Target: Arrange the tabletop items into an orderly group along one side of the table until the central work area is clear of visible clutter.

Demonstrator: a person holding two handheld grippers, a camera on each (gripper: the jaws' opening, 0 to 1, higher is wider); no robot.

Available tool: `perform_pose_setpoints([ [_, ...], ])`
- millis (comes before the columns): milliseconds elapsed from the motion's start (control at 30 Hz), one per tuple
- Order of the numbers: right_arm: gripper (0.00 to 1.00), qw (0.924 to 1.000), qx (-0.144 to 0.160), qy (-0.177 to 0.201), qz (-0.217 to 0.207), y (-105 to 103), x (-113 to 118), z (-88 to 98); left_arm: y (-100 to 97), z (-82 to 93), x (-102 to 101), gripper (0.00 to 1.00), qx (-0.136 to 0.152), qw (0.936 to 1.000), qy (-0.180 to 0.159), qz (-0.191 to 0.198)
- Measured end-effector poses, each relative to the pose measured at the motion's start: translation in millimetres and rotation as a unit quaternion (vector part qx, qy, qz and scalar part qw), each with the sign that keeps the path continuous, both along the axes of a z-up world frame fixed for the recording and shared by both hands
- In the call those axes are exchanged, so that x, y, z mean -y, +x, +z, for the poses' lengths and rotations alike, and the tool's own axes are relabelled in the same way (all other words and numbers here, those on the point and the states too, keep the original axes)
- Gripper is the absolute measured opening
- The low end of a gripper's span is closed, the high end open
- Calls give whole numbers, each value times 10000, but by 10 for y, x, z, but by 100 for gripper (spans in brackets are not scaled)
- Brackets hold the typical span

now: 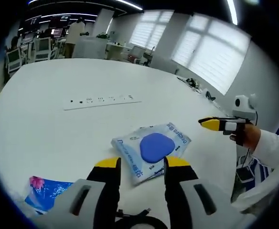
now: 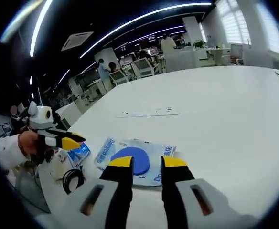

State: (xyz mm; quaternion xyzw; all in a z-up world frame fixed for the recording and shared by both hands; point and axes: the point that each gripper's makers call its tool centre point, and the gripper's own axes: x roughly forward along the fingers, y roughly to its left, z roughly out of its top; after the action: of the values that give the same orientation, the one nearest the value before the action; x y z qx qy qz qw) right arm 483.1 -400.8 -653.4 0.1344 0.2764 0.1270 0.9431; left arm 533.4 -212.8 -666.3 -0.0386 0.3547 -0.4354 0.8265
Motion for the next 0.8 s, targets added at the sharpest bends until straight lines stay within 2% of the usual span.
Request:
perform_pose_setpoints([
  [200,23,9999,89,45,83,-59,-152,143,-18,157,-90,38,123,9999,-65,35],
  [800,25,9989,253,171,368,-134,-501,339,-96,558,-415,45,383,9988,-259,168],
])
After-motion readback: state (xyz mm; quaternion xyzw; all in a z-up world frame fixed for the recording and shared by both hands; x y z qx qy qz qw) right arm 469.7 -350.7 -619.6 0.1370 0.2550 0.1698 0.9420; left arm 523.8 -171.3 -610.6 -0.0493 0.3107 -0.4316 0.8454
